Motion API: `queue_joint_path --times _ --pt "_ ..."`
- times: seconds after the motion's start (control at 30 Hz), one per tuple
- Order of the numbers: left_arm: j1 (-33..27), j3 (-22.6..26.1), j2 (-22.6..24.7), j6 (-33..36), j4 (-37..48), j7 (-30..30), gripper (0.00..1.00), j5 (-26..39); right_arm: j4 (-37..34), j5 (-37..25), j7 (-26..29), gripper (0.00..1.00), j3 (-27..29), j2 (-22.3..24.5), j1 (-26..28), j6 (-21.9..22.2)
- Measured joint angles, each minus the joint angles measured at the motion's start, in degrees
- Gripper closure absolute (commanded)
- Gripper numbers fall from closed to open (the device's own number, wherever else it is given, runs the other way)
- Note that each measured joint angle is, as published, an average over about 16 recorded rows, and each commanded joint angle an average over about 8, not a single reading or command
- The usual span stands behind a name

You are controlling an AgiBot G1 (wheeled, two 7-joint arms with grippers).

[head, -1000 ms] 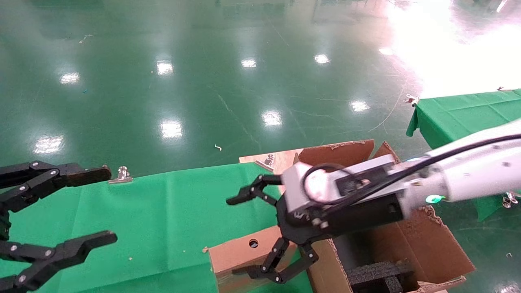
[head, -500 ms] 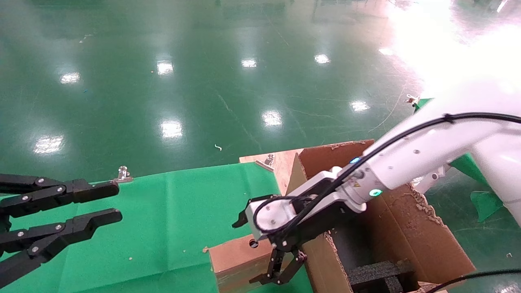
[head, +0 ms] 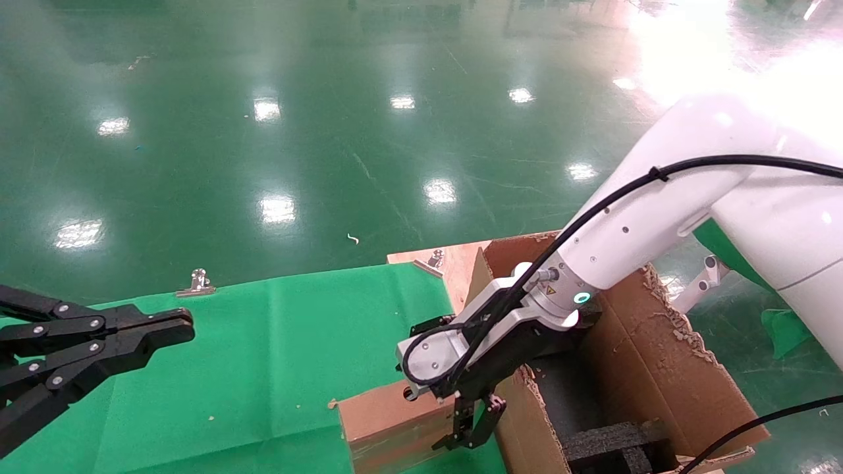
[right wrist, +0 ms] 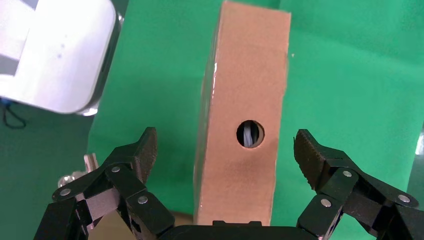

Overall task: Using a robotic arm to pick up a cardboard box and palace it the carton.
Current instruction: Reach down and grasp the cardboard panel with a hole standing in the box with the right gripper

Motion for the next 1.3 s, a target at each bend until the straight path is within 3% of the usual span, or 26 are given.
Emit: queue_joint_path --times 0.3,0.33,0.5,0.53,0.6,0.73,0.8,1.3 --pt "0.00 0.01 0.00 0.00 0.00 0.01 1.00 -0.01 -1.38 -0.89 -1.42 0.00 -3.58 -1.57 1.57 0.58" --pt "0.00 0.01 0.00 0.00 0.00 0.01 0.97 -0.01 -1.52 -0.93 -1.57 0.00 -3.85 -1.71 1.65 0.62" --pt "0.00 0.01 -0.01 -0.01 0.00 0.01 0.34 -0.01 -2.26 -0.92 -2.23 0.02 -4.95 -2.33 1.92 0.84" --pt "0.00 0.02 -0.01 -0.01 0.00 0.01 0.22 -0.02 -2.39 -0.90 -2.35 0.09 -5.12 -2.43 1.96 0.88" --pt "0.00 0.02 -0.01 -0.01 0.01 0.01 0.00 -0.02 -2.63 -0.87 -2.56 0.34 -5.40 -2.59 2.03 0.94" --pt "0.00 0.02 -0.01 -0.02 0.01 0.01 0.00 -0.02 -2.95 -0.77 -2.86 0.84 -5.76 -2.79 2.13 1.00" --pt "0.00 0.02 -0.01 -0.02 0.01 0.02 0.00 -0.02 -3.03 -0.73 -2.95 1.00 -5.85 -2.84 2.17 1.01" --pt "0.00 0.02 -0.01 -0.02 0.02 0.01 0.00 -0.03 -2.82 -0.82 -2.94 1.00 -5.66 -2.77 2.08 0.97"
